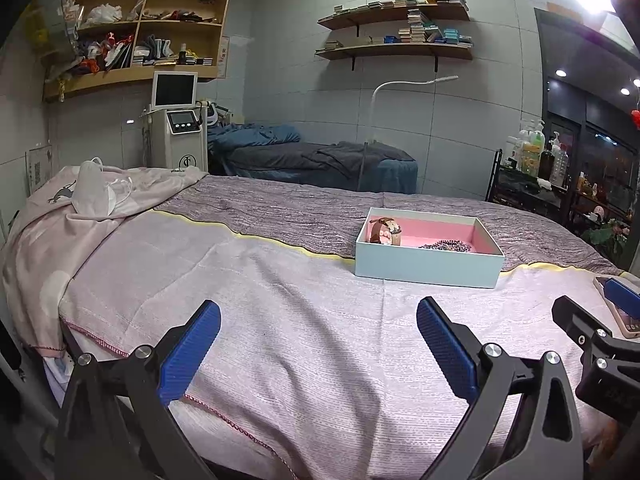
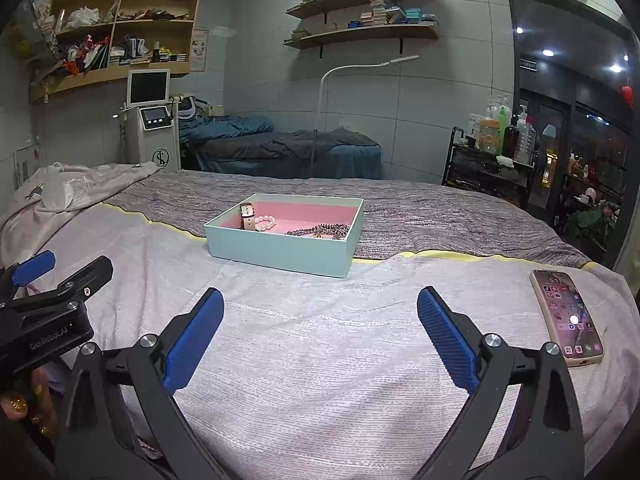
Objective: Organize jewelry
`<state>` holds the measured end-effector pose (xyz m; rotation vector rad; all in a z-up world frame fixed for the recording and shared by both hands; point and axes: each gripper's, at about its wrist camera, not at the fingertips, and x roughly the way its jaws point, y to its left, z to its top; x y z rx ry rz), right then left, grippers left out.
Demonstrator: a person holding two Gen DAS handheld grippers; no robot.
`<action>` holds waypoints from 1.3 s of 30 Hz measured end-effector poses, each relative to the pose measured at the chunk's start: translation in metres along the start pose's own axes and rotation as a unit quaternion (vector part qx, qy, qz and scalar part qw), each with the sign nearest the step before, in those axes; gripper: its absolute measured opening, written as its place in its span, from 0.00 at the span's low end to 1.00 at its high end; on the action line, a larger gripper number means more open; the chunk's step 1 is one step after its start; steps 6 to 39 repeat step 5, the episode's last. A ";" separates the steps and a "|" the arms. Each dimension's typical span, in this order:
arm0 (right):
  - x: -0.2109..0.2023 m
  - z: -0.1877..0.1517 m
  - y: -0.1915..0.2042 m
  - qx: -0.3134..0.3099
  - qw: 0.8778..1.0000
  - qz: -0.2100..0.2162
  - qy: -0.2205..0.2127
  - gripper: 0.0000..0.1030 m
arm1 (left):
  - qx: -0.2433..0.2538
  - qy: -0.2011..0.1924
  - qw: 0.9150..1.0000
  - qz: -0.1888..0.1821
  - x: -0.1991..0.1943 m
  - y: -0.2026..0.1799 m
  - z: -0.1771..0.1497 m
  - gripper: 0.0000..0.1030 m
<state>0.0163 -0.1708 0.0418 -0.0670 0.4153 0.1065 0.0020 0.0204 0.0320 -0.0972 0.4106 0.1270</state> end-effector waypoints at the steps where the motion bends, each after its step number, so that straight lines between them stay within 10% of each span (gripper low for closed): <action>1: 0.000 0.000 0.000 0.000 1.000 0.000 0.000 0.93 | -0.001 0.000 1.000 0.000 0.000 0.000 0.000 0.94; 39: 0.000 0.000 0.000 0.000 1.000 0.001 0.001 0.93 | -0.003 0.001 1.000 -0.001 0.000 0.001 0.000 0.94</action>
